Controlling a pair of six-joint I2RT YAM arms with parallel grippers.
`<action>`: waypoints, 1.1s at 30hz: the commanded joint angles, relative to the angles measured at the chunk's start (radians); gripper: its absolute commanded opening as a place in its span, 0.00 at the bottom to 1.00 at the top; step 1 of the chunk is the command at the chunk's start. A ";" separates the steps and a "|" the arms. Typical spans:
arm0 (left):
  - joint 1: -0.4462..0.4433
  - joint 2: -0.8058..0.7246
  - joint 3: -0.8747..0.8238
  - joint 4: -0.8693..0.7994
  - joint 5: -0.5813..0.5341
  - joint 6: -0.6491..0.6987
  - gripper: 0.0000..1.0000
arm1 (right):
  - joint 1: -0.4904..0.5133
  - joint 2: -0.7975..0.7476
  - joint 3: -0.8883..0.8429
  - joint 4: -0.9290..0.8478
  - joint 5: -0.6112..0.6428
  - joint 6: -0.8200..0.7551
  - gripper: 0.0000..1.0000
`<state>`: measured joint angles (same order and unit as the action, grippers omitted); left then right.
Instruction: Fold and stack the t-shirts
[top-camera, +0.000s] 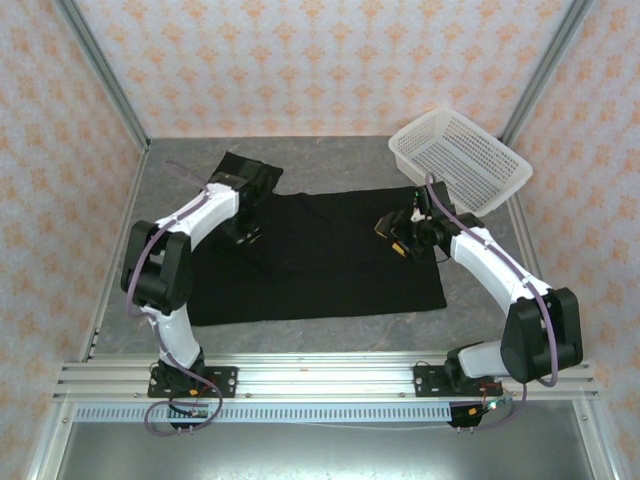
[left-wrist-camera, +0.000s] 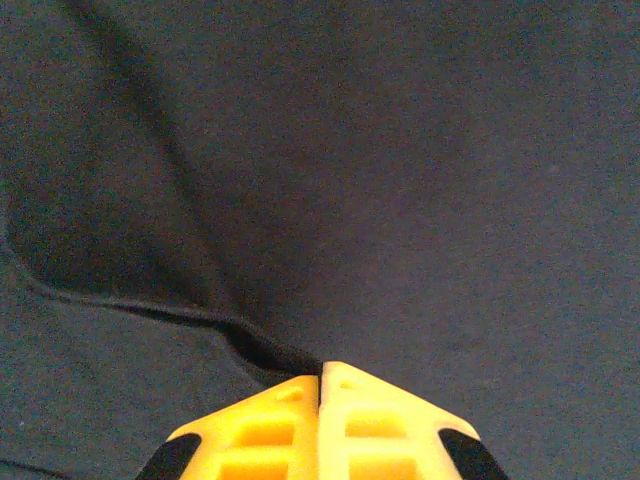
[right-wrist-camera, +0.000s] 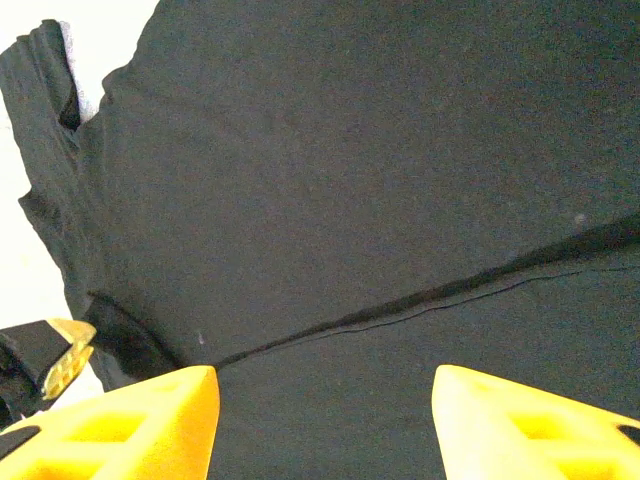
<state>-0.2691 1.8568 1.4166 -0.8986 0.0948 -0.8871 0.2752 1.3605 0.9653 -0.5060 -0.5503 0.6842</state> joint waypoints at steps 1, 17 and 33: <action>-0.027 0.046 0.096 -0.109 -0.092 0.089 0.00 | 0.005 -0.003 0.023 0.014 -0.004 0.012 0.58; -0.138 0.263 0.309 -0.144 -0.151 0.345 0.02 | 0.003 -0.019 0.003 0.000 -0.011 0.013 0.58; -0.156 0.119 0.325 -0.206 -0.272 0.285 0.68 | 0.003 -0.047 -0.012 -0.038 0.014 -0.002 0.58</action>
<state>-0.4313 2.0926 1.7554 -1.0344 -0.1005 -0.5262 0.2752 1.3506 0.9611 -0.5091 -0.5602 0.6865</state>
